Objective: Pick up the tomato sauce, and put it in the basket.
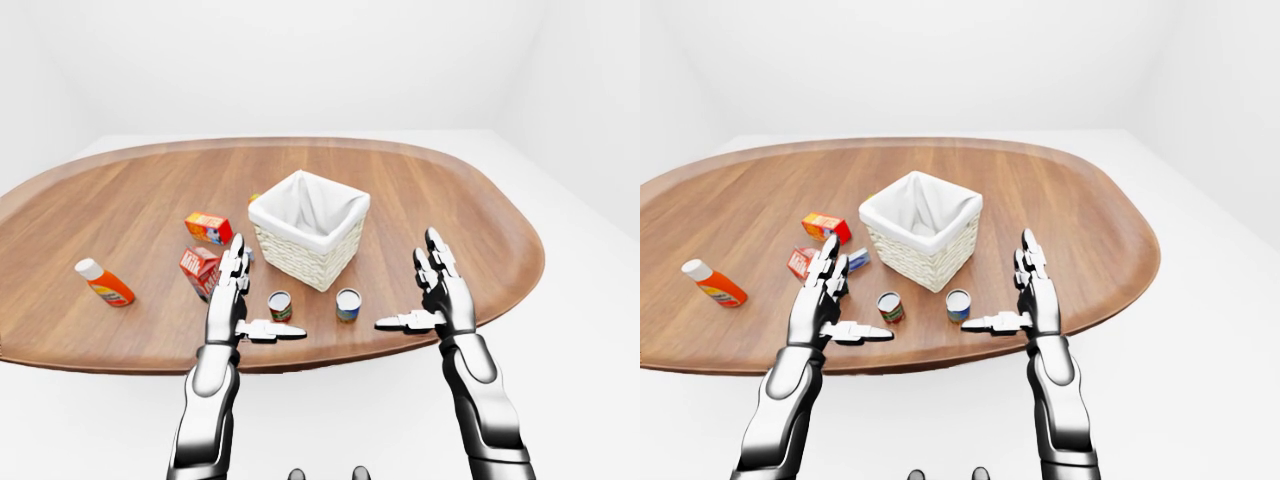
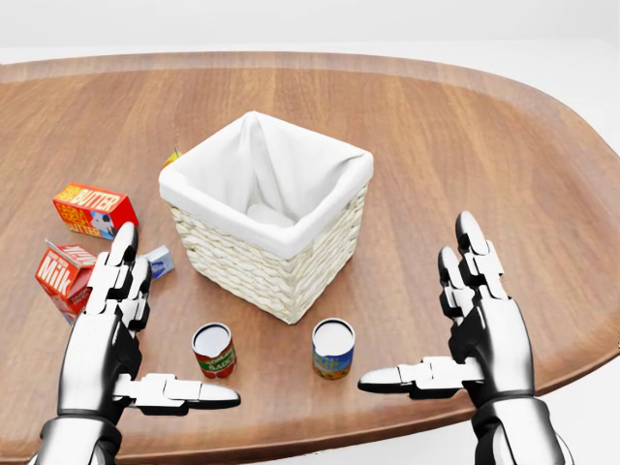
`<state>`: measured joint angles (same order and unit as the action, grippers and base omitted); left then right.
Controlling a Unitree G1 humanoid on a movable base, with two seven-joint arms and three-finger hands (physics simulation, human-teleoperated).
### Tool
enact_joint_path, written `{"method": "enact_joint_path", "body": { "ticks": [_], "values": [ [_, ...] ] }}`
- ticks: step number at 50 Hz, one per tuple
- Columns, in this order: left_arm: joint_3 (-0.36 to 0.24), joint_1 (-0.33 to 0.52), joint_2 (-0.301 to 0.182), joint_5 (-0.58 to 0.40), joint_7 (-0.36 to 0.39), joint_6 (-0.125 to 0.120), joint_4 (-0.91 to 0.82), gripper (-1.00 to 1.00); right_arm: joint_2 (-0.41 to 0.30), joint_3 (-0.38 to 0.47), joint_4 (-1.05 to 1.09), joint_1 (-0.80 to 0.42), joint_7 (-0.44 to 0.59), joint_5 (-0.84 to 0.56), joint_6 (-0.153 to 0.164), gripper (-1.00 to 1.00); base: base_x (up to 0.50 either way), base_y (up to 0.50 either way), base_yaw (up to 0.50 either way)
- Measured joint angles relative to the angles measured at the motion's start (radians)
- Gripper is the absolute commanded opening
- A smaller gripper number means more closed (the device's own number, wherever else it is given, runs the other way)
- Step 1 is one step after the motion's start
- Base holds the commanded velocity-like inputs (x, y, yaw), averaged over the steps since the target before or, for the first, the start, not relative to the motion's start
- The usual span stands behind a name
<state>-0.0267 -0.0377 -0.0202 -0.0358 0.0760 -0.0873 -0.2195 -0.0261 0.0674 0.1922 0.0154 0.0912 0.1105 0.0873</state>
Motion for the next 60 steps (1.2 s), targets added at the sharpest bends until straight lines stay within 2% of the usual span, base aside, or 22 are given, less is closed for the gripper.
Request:
{"method": "enact_joint_path", "body": {
  "ticks": [16,48,52,60],
  "values": [
    [0.001,0.003,0.000,-0.001,0.000,0.000,-0.001,1.00,0.000,0.001,0.000,-0.002,0.007,0.010,0.000,1.00,0.50,0.00,0.00],
    [0.003,0.003,0.000,-0.005,0.001,0.000,0.002,1.00,-0.001,0.001,-0.019,-0.017,-0.022,-0.012,0.000,1.00,0.00,0.00,0.00],
    [0.003,-0.008,0.000,-0.006,0.002,0.000,0.002,1.00,-0.001,0.001,-0.009,-0.002,-0.011,-0.003,0.000,1.00,0.50,0.00,0.00],
    [0.003,0.003,0.000,-0.007,0.003,0.000,0.000,1.00,0.000,-0.003,-0.005,-0.008,-0.006,-0.008,0.000,1.00,0.00,0.00,0.00]
  ]
}}
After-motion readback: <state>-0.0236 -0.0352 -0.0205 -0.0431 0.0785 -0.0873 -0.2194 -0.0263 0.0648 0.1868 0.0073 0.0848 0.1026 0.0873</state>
